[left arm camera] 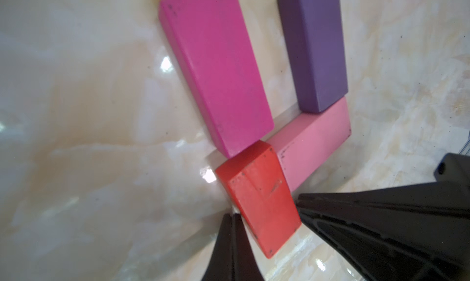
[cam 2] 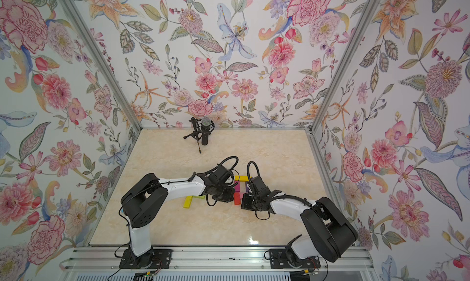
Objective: Assemble the letter p with building blocks
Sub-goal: Assemble the building block at the center of the board.
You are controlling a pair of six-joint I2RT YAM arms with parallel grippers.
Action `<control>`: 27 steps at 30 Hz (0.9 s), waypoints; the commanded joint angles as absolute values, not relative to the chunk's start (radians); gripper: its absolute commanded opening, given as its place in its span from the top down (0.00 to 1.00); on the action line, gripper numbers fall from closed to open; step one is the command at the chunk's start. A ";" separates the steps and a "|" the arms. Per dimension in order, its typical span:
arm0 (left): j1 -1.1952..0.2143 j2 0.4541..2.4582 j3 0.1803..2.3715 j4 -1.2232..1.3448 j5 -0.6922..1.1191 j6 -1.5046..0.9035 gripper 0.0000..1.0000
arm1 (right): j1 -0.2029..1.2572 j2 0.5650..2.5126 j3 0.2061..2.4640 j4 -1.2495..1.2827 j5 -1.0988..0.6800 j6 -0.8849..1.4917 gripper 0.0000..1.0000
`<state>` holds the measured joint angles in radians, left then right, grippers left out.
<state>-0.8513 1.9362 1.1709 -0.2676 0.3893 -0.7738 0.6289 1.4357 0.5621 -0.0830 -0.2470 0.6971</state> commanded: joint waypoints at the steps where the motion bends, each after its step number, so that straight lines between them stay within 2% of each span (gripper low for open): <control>1: -0.863 1.955 1.187 -0.281 0.385 -0.779 1.00 | 0.636 1.453 0.568 -0.080 -0.251 0.709 1.00; 17: -0.838 1.991 1.231 -0.288 0.367 -0.766 1.00 | 0.637 1.470 0.563 -0.060 -0.260 0.713 1.00; 27: -0.828 1.922 1.170 -0.320 0.330 -0.766 1.00 | 0.635 1.452 0.551 -0.059 -0.263 0.722 1.00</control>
<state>-0.8417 1.9575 1.2030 -0.2749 0.3737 -0.7738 0.6289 1.4532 0.5617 -0.0471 -0.2653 0.7013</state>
